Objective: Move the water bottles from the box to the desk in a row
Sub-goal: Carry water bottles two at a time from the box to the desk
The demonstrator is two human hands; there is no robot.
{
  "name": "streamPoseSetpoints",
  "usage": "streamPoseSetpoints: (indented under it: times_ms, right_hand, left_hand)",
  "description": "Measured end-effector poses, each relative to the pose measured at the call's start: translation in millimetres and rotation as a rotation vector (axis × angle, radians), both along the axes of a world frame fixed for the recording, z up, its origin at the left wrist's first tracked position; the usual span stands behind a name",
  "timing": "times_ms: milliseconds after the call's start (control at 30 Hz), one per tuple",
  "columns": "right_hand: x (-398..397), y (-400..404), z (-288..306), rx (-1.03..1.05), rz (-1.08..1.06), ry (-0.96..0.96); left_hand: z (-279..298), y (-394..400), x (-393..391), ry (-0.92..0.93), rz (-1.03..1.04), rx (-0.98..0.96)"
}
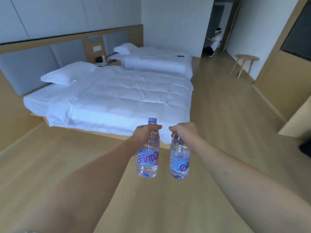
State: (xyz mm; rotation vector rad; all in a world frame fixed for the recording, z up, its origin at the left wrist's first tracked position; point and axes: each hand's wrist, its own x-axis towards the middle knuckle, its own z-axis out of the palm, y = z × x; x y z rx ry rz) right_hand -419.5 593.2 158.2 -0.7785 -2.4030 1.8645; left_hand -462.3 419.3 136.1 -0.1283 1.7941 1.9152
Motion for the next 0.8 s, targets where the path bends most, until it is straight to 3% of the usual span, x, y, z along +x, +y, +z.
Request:
streamPoseSetpoints:
  times_ms: [433,800]
  right_hand:
    - [22.7,259.9,-16.0,-0.013,-0.539,-0.021]
    - [-6.1,459.7,-16.9,-0.021,-0.903,-0.02]
  left_hand:
    - [-12.3,306.0,-47.6,0.05,-0.488,-0.11]
    - [-21.4,545.2,-108.5,0.047,-0.933,-0.119]
